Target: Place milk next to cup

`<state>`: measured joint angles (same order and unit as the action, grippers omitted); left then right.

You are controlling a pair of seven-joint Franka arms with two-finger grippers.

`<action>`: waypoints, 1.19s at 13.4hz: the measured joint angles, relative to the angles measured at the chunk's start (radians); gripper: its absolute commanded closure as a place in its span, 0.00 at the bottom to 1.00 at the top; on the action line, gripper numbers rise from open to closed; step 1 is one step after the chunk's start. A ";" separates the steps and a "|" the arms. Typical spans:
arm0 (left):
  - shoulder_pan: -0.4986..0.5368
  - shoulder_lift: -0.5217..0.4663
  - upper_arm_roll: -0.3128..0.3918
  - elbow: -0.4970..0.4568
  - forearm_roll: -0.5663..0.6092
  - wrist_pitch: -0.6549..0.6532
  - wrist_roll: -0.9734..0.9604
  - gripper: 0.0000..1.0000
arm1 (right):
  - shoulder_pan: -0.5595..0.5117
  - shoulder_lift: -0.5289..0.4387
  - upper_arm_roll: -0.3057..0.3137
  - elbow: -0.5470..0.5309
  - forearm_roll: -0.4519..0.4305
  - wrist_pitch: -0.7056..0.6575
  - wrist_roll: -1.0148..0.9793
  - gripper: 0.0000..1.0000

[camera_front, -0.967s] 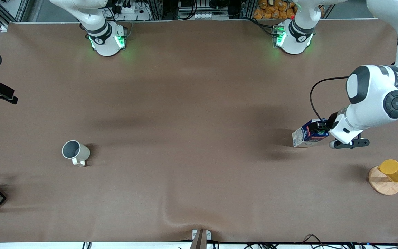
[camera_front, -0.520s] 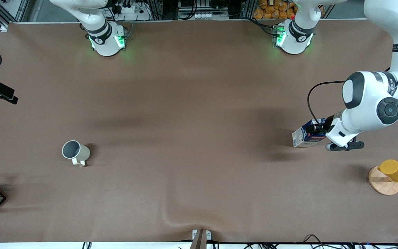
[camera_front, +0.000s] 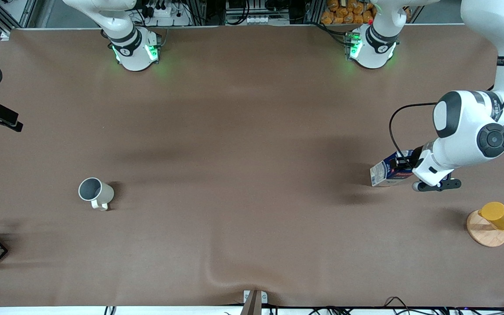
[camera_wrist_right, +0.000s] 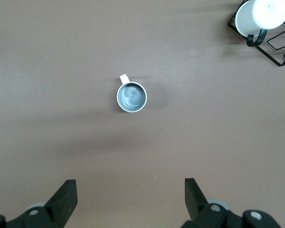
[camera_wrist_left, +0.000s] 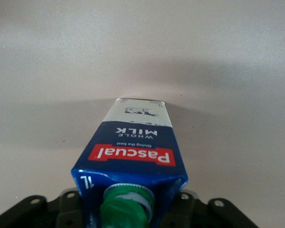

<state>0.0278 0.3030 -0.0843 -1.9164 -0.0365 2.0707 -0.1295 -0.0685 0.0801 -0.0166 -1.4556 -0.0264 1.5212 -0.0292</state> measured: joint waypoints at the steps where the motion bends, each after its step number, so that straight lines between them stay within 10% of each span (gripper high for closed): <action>1: 0.000 0.000 0.000 0.005 0.000 0.000 -0.004 0.50 | 0.000 0.000 0.000 0.000 0.000 0.000 0.000 0.00; 16: 0.000 -0.061 -0.007 0.189 0.000 -0.220 -0.100 0.50 | 0.002 0.000 0.001 0.004 0.000 -0.002 0.000 0.00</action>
<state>0.0275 0.2424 -0.0917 -1.7270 -0.0365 1.8511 -0.2292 -0.0665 0.0803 -0.0153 -1.4515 -0.0263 1.5192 -0.0292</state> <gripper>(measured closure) 0.498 0.000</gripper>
